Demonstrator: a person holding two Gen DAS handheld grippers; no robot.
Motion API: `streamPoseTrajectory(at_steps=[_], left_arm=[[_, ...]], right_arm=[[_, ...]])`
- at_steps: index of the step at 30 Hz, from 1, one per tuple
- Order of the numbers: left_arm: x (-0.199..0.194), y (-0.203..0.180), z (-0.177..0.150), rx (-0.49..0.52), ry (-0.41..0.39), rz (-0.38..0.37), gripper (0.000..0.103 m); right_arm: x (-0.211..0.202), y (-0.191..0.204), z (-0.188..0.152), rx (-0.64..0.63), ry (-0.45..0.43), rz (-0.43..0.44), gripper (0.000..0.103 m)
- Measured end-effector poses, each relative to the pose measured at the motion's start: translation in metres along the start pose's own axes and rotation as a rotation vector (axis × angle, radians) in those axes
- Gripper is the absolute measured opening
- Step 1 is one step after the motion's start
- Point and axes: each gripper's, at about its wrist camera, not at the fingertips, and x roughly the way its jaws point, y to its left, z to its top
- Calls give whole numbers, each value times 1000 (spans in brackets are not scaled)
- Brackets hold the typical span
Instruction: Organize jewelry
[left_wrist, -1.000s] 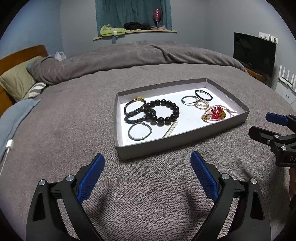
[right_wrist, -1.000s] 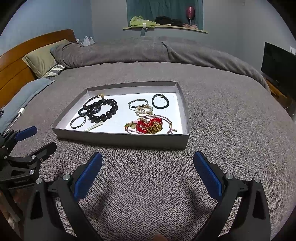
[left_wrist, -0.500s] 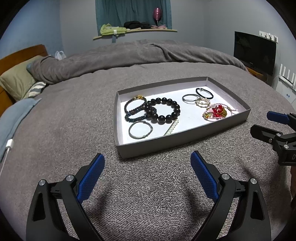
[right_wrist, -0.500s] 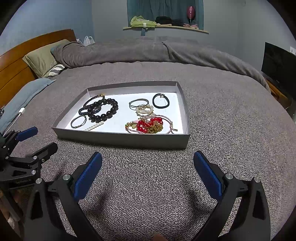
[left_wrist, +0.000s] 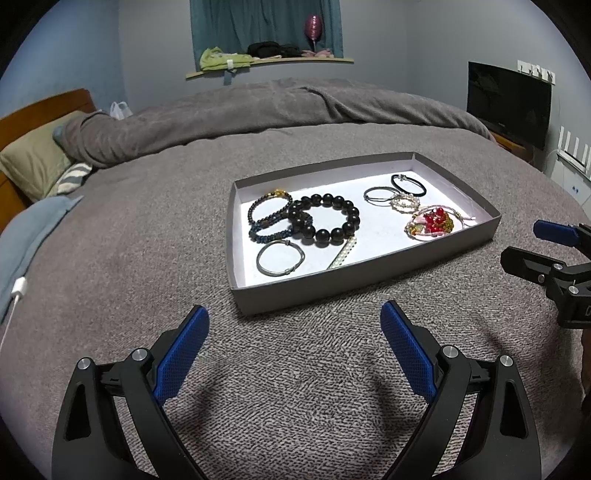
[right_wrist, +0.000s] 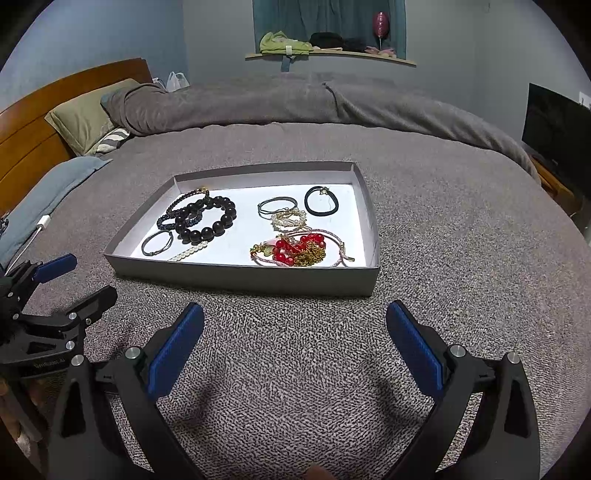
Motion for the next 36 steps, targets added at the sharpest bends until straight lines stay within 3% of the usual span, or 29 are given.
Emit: streamPoseTrajectory(at_steps=[14,36], left_arm=[[-1,2,2,10,-24,45,95],[0,5,2,-8,-13,27,96]], right_arm=[[0,-1,0,1,0,-1,97],[-2,-1,0,3,-1,-1,97]])
